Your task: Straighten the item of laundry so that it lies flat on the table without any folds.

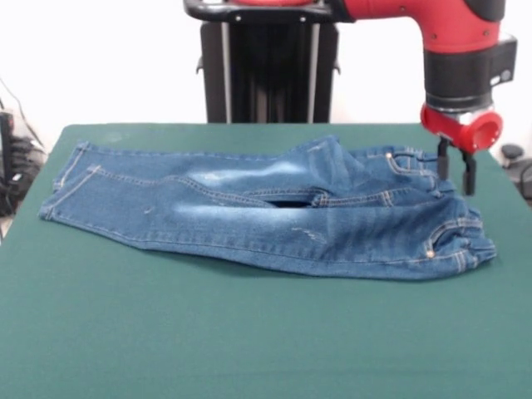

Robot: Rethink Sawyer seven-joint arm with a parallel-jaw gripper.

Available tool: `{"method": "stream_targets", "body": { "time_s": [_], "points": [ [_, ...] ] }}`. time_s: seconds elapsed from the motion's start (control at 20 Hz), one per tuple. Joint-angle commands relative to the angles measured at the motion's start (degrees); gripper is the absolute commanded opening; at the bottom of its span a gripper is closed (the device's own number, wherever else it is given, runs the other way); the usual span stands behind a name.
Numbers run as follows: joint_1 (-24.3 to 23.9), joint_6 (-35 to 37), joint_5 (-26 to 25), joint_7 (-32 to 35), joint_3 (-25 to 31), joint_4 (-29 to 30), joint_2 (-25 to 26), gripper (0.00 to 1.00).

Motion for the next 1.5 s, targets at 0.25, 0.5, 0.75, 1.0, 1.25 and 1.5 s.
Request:
{"method": "stream_targets", "body": {
  "time_s": [0.25, 0.5, 0.75, 1.0, 1.25, 1.5],
  "points": [
    [-1.41, 11.42, -1.45, 4.03, -3.44, 6.47, -10.75, 1.0],
    [-4.39, 10.57, -5.22, 0.12, -6.02, 6.54, -10.24, 1.0],
    [-8.78, 9.99, -11.17, -3.12, -8.75, 5.8, -9.14, 1.0],
    [-11.33, 7.27, -16.56, -3.56, -11.76, 1.77, -5.68, 1.0],
    [-14.31, 10.36, -20.21, -4.6, -12.57, -2.59, -5.2, 1.0],
    [-18.26, 12.22, -24.37, -6.33, -13.87, -5.69, -5.45, 1.0]
  ]
}}
